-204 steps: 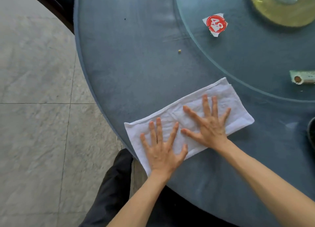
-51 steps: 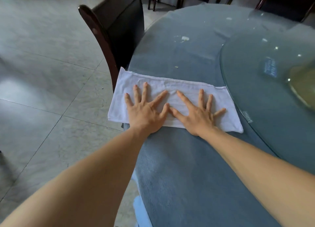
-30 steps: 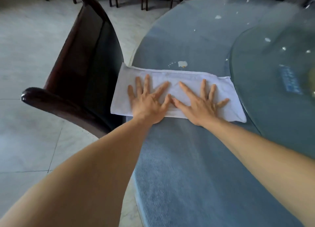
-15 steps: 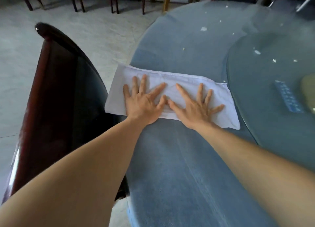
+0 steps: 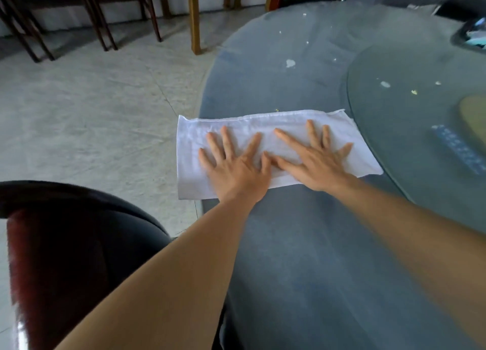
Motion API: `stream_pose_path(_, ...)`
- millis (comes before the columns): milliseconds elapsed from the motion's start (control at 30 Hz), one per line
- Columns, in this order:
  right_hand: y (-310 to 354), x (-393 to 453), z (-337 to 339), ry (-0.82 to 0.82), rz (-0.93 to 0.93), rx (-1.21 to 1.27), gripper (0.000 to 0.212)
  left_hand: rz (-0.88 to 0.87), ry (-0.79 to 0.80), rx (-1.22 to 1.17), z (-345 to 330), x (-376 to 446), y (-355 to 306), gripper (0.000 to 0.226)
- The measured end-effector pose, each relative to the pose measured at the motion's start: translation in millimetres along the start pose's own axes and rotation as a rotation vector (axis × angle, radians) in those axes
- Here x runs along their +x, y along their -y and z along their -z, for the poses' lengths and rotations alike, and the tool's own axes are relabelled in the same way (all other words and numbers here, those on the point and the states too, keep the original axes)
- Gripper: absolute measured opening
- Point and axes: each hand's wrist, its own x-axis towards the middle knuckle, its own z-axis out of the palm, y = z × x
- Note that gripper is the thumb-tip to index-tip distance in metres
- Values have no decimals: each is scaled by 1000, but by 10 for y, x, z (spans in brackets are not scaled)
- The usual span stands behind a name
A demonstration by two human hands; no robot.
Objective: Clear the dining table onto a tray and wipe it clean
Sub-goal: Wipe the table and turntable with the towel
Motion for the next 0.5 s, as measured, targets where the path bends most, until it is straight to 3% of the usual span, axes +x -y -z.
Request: stream_pose_path(500,213,1469,58,-87,-189,49,67,-188,57,63,44,1900,21,62)
